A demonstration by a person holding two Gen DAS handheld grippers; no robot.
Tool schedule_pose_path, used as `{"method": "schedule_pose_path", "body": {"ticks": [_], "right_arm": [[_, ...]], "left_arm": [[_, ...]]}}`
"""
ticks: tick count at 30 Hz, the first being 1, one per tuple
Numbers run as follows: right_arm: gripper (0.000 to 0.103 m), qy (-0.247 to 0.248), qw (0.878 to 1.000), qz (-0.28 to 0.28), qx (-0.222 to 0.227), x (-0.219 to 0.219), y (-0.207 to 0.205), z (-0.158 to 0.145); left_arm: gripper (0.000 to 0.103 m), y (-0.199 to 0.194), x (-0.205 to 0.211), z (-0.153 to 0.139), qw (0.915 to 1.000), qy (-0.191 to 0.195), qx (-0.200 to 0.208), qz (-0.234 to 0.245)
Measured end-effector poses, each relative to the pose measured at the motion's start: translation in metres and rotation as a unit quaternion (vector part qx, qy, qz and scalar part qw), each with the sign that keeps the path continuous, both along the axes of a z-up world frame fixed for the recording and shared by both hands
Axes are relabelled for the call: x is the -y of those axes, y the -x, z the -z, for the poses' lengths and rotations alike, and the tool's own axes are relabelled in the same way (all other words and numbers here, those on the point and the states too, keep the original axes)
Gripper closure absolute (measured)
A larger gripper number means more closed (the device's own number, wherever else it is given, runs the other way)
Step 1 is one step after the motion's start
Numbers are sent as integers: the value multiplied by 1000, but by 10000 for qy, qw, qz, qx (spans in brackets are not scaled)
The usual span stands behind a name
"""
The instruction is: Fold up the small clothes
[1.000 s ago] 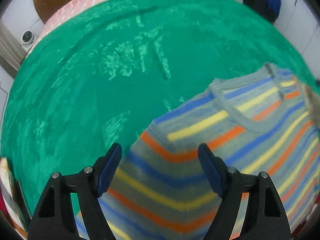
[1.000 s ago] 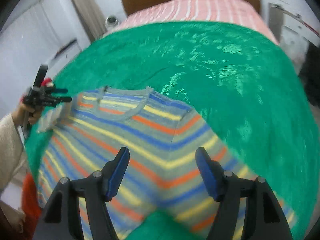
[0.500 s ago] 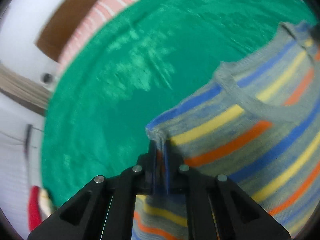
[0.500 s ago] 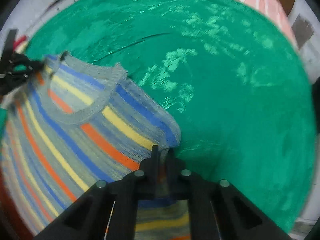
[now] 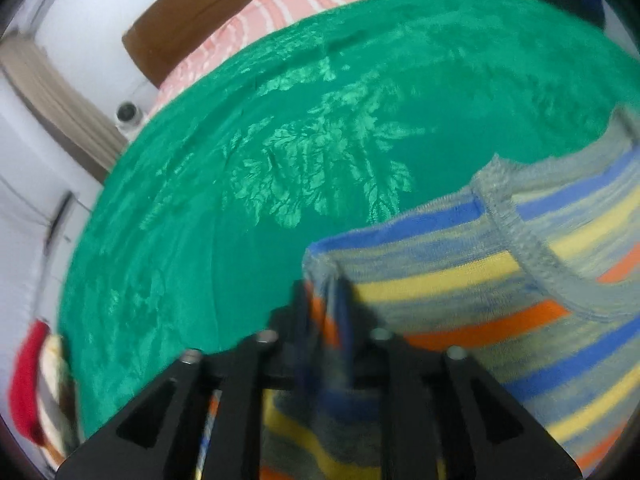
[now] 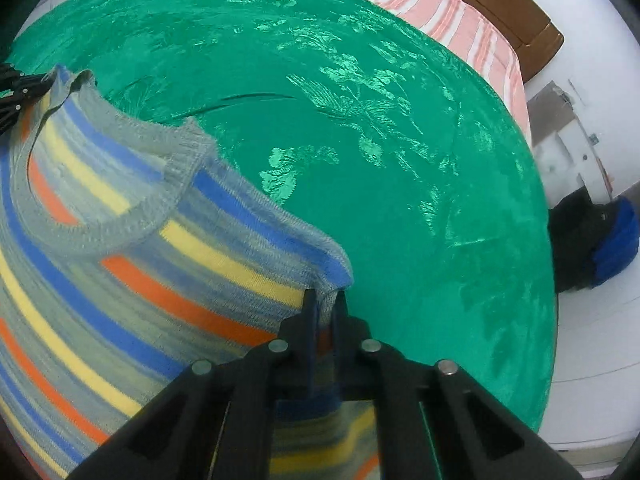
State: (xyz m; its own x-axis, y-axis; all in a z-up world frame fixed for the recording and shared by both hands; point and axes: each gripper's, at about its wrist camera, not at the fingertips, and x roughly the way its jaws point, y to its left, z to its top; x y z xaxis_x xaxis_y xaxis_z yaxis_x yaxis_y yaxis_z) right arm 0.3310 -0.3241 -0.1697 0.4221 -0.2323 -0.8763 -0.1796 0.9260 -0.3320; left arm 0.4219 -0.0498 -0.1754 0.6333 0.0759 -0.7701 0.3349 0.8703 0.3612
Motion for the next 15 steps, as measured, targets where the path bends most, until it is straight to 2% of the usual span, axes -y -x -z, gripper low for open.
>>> {"method": "schedule_pose_path", "body": {"ticks": [1,2,3,4,6,9,12,15], "right_arm": [[87,-260,9996,67,17,5,2,-4],[63,-361,9991,199,41,11,7,-11],[51,-380,9987,317,114,15,15,-20],[43,-438,9983,332,186,16,24,-28],[43,-603,9976,250,222,19,49,-48],[43,-913,9957,104,141,16,102,-75],[43,-1299,9915,-122,-10,4,172,-91],[43,-1815,9820,-499,-171,-28,240,-94]], "left_arm": [[50,5,-8,-10,9999,106,-25,-76],[38,12,-15,-19,9998,167,14,-129],[34,28,-26,-34,9995,300,67,-113],[29,40,-33,-43,9990,433,54,-49],[22,73,-54,-59,9971,744,-90,124],[21,143,-80,-69,9945,938,-321,349],[18,232,-87,-63,9904,1072,-550,671],[16,299,-76,-46,9835,1262,-917,911]]}}
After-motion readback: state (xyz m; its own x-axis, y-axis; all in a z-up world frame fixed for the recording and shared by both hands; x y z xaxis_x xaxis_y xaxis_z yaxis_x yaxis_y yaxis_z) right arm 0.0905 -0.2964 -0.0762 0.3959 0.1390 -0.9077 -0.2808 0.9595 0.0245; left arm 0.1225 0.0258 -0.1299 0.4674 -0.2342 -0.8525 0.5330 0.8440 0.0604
